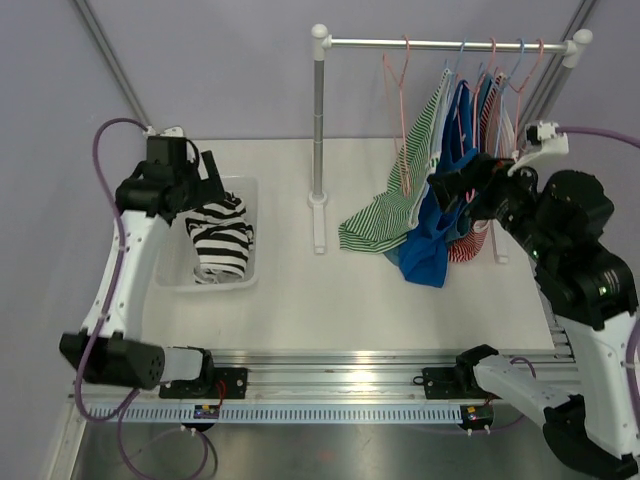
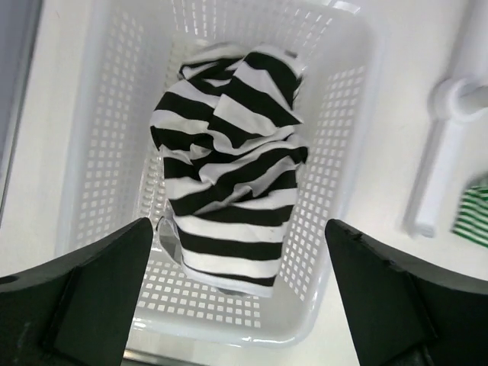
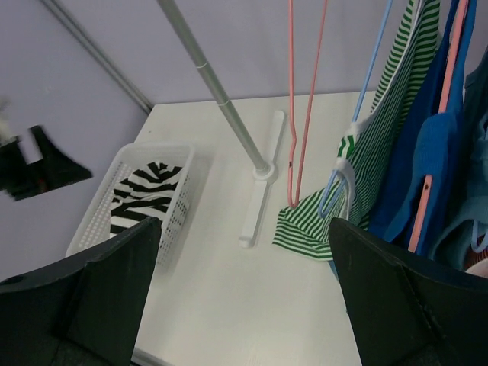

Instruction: Remove the tank top from the hanger

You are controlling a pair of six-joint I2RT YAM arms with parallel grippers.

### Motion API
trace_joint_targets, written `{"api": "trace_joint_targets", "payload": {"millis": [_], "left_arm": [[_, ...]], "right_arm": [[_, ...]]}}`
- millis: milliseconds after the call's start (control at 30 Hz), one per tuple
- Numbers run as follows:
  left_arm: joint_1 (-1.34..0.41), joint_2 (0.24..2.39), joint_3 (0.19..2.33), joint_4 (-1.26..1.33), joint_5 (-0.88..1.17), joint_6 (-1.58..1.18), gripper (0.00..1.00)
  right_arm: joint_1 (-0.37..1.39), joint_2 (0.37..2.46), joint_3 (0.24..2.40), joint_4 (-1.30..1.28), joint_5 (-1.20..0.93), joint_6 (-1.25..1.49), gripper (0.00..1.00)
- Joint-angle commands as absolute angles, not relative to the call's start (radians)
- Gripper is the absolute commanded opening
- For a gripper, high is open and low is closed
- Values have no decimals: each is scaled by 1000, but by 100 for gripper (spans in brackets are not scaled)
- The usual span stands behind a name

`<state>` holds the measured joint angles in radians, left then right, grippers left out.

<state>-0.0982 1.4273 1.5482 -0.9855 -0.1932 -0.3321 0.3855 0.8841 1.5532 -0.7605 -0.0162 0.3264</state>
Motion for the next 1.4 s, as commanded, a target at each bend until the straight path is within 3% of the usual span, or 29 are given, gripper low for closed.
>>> {"api": "trace_joint_targets", "payload": {"millis": [0,133,300,467,700,767,1100,1300,1367], "left_arm": [[-116,1176,1453,-880,-99,-292,99],[-150,805,1130,-710,-12,-278,99],[-158,612,924,-660,-95,-275,99],[-167,612,893,-663,-22,-285,99],[-189,595,884,-658,-6,-287,99],[-195,597,877,-649,27,-285,99],[-204,626,882,-653,43,-282,99],[-207,627,881,-653,43,-281,99],[-206,629,881,-653,40,-282,99]], "right_arm": [[391,1046,1670,-821,95,302,100],[391,1175,1776,-831,242,287,93],[391,1359,1903,-839,345,232,81],[391,1483,2029,-841,462,180,76],[391,1629,2098,-822,500,158,61],[390,1644,2095,-802,529,153,52],[391,1692,2100,-752,589,115,36],[390,1692,2106,-747,609,123,10],[390,1677,2103,-741,609,138,7]]}}
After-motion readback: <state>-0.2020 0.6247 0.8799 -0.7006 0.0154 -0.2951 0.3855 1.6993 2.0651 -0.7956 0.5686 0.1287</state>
